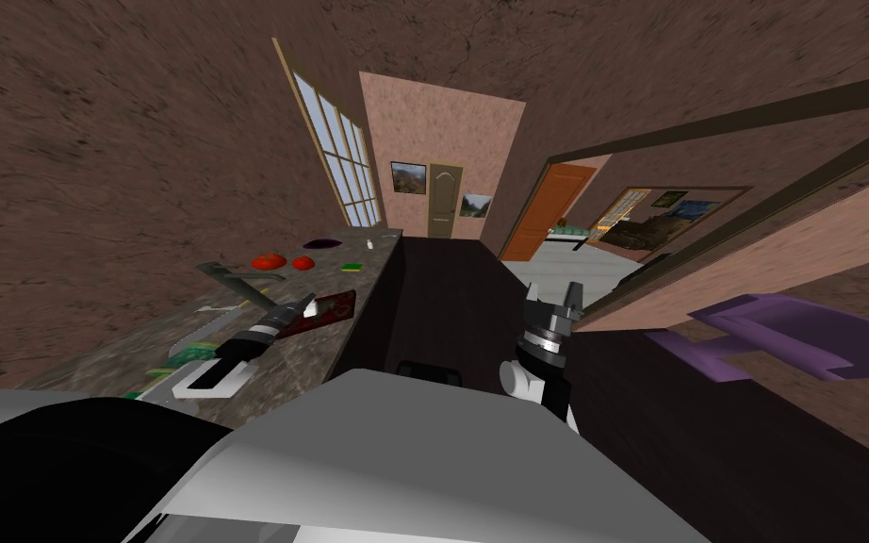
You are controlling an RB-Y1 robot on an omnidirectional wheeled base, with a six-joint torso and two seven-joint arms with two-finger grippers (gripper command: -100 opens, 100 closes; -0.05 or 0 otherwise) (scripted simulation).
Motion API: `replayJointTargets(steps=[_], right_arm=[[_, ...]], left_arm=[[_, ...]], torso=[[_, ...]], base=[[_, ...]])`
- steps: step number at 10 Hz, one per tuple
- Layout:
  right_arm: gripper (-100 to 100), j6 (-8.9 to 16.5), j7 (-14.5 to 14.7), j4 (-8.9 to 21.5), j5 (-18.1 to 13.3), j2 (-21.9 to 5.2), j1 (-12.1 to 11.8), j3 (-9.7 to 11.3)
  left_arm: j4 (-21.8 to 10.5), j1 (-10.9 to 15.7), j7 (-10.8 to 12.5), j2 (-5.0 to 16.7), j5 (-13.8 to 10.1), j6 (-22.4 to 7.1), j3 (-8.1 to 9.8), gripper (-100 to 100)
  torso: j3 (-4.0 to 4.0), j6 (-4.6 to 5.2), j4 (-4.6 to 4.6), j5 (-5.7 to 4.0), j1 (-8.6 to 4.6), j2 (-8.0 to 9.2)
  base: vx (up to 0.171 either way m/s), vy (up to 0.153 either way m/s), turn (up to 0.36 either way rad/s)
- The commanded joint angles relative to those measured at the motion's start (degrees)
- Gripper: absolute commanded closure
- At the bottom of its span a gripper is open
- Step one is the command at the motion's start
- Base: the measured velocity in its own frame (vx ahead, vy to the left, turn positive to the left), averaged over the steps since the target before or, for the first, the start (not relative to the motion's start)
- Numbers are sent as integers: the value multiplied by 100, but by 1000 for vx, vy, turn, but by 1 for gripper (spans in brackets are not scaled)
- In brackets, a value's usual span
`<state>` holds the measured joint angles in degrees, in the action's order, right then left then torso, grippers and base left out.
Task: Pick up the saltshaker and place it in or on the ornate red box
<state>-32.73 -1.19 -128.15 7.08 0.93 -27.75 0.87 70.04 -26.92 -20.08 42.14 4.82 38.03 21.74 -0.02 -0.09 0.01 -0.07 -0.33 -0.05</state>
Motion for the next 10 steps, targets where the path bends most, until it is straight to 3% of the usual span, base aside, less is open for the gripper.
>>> replayJointTargets(steps=[1,3,4,5,10], right_arm=[[0,0,0,0,0,0,0,0],[0,0,0,0,0,0,0,0],[0,0,0,0,0,0,0,0],[0,0,0,0,0,0,0,0],[0,0,0,0,0,-1,0,-1]], left_arm=[[148,-128,202,211,-79,-115,69,-100],[267,-242,396,443,-158,-208,136,-100],[235,-200,304,339,-125,-177,108,-100],[239,-203,324,351,-129,-186,111,0],[238,-202,322,350,-129,-185,110,0]], torso=[[0,0,0,0,0,0],[-1,0,0,-1,-1,-1],[-1,0,0,1,5,-1],[-1,0,-1,4,15,-1],[-1,0,0,7,25,0]], base=[[5,-79,10],[2,-52,4],[0,-17,3],[0,0,0],[0,0,0]])
